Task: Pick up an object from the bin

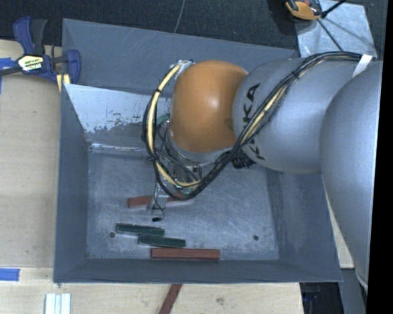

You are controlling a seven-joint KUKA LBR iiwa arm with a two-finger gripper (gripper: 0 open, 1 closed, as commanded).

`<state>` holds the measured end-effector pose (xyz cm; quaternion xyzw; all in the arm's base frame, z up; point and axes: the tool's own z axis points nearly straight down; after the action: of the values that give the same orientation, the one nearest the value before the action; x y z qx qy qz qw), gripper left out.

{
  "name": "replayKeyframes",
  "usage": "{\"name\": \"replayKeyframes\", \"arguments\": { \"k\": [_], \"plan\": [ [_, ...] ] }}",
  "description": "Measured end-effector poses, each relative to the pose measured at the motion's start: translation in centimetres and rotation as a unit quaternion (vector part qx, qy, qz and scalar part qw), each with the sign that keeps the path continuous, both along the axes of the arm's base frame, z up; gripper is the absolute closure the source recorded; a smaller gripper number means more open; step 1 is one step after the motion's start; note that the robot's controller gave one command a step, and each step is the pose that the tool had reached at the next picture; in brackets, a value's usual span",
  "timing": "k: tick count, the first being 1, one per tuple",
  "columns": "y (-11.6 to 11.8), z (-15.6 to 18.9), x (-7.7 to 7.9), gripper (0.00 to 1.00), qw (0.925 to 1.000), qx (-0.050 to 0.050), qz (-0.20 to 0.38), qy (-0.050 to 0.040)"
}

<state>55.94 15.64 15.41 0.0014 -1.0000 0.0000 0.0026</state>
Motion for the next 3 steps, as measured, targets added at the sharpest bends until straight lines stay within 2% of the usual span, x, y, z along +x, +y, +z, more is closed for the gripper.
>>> {"name": "replayKeyframes", "arguments": {
  "k": [1,2,3],
  "plan": [
    [-0.1,0.4,0.2,0.00,1.0000,0.001,-0.001,-0.0040],
    [-5.2,-7.9,-0.1,1.00,0.9951,0.000,-0.099,-0.0039],
    [-5.2,-7.9,-0.2,1.00,0.9951,0.000,-0.099,-0.0038]
  ]
}}
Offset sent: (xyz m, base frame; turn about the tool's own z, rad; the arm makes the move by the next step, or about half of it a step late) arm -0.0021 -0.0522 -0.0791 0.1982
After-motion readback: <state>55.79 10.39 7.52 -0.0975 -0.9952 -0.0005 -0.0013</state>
